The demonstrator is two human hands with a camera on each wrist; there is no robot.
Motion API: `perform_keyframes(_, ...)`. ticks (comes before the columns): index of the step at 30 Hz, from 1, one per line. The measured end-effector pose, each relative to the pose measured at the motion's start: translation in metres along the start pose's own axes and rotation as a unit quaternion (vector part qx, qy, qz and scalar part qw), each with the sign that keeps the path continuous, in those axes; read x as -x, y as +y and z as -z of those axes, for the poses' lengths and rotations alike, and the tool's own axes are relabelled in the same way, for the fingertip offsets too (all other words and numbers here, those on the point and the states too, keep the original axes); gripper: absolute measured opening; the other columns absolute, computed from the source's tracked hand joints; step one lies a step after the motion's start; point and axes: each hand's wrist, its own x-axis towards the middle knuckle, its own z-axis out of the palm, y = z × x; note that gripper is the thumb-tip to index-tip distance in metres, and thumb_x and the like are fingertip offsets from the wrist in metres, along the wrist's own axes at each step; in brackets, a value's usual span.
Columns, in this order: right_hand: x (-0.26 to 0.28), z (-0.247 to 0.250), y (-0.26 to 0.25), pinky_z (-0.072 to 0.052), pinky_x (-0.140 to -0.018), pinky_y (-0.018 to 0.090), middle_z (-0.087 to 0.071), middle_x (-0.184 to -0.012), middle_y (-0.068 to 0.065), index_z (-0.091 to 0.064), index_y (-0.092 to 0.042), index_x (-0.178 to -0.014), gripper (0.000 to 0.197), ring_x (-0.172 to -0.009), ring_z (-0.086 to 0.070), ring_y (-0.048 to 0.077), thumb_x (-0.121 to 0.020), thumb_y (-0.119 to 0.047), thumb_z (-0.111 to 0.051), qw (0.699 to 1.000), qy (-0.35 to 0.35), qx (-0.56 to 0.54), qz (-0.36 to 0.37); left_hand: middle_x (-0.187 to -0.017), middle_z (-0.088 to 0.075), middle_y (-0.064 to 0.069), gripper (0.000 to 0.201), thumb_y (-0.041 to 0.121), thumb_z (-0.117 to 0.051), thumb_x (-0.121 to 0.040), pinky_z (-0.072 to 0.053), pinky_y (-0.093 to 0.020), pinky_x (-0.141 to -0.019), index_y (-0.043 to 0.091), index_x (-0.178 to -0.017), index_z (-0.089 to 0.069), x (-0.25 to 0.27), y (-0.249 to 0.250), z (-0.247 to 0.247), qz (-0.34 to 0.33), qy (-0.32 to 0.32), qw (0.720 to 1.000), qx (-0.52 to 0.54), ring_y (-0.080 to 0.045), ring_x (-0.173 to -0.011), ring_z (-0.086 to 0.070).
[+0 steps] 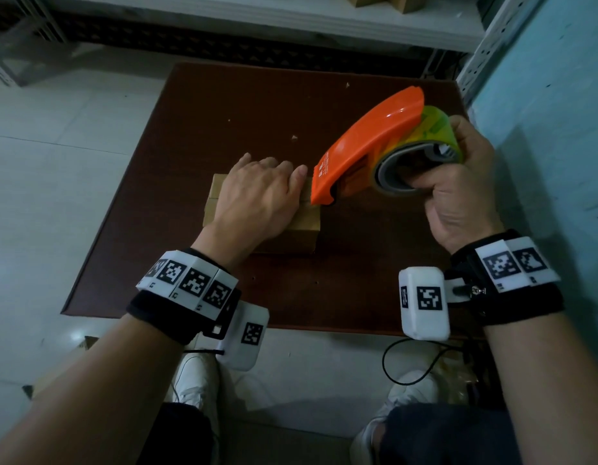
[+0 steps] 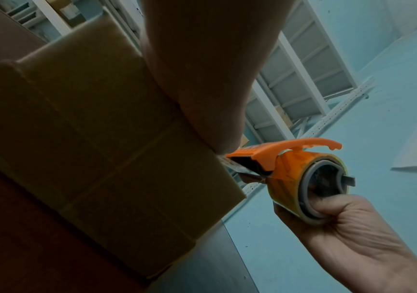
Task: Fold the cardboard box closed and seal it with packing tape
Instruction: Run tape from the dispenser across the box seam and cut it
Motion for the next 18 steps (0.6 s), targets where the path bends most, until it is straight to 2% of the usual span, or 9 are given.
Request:
perform_keyframes(8,0.002,0.004,0.001,-0.060,-0.074,0.033,-0.068,-0.094,0.002,-0.060,-0.016,-0.092,0.040,-0.096,-0.070,0.018,-0.069,0.017,-0.060,1.000,-0.003,0.012,0.005,-0.091,-0.052,0.008,0.049,0.044,-0.017,-0.111,-0.026,-0.047,-0.122,0.025,-0.101,-0.061,0.002,0.000,0.001,0.000,0.003,1.000,-0.002,-0.020,-0.108,-0.062)
perform_keyframes(13,0.001,0.009,0.003,-0.061,-0.076,0.035,-0.068,-0.096,0.004,-0.060,-0.015,-0.093,0.041,-0.097,-0.070,0.019,-0.071,0.020,-0.061,0.999,-0.004,0.031,0.001,-0.097,-0.063,0.001,0.053,0.045,-0.015,-0.111,-0.026,-0.048,-0.122,0.023,-0.101,-0.062,0.001,-0.001,-0.001,0.000,0.009,1.000,-0.006,-0.021,-0.107,-0.062)
perform_keyframes(18,-0.001,0.015,0.005,-0.062,-0.077,0.035,-0.069,-0.100,0.005,-0.061,-0.014,-0.097,0.040,-0.101,-0.071,0.021,-0.071,0.017,-0.064,0.998,-0.010,0.057,-0.006,-0.101,-0.066,-0.002,0.052,0.044,-0.015,-0.111,-0.026,-0.048,-0.122,0.023,-0.100,-0.061,0.002,0.000,0.001,-0.003,0.012,1.000,-0.009,-0.022,-0.109,-0.062)
